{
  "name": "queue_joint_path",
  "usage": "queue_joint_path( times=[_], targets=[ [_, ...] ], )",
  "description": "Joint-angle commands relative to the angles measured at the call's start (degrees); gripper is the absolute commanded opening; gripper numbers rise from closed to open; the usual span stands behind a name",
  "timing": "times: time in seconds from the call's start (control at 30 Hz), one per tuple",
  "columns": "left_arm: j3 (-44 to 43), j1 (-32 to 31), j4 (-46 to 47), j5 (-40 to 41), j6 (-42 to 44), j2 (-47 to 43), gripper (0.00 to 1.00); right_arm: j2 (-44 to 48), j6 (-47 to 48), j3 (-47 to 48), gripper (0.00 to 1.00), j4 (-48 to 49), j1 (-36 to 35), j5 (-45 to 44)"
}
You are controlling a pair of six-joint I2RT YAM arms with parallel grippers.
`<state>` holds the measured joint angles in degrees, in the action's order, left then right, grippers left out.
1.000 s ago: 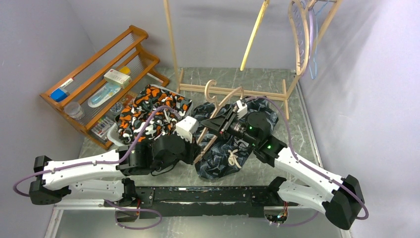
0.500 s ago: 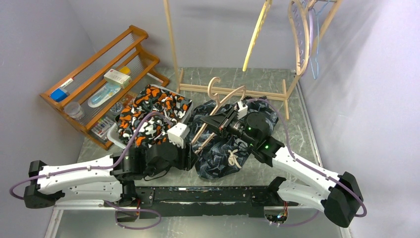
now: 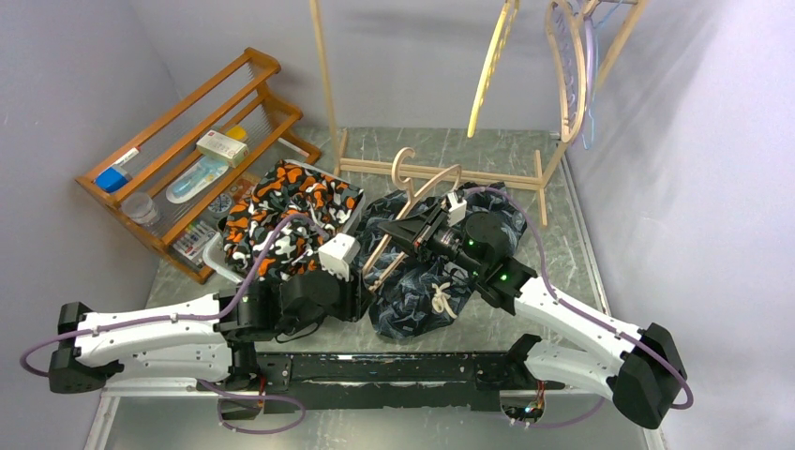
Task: Remove the shorts from the hanger
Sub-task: Place the hanger on the clothes rod.
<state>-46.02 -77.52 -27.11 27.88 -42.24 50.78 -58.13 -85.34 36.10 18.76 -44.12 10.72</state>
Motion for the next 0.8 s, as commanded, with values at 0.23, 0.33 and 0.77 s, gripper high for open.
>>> queue_joint_path(
  times=[0.23, 0.33, 0.77],
  targets=[
    [-0.66, -0.27, 5.53, 3.31, 0.62, -0.98, 0.43, -1.27, -0.02, 0.44, 0.01, 0.29, -0.10, 2.34],
    [-0.28, -0.27, 5.14, 3.42, 0.71, -1.92, 0.18, -1.45, 0.14, 0.44, 0.02, 0.60, -0.09, 2.42],
    [-4.60, -0.27, -5.84, 11.29, -1.28, -2.77, 0.07, 0.43, 8.40, 4.54, 0.56, -5.72, 0.69, 5.75]
  ],
)
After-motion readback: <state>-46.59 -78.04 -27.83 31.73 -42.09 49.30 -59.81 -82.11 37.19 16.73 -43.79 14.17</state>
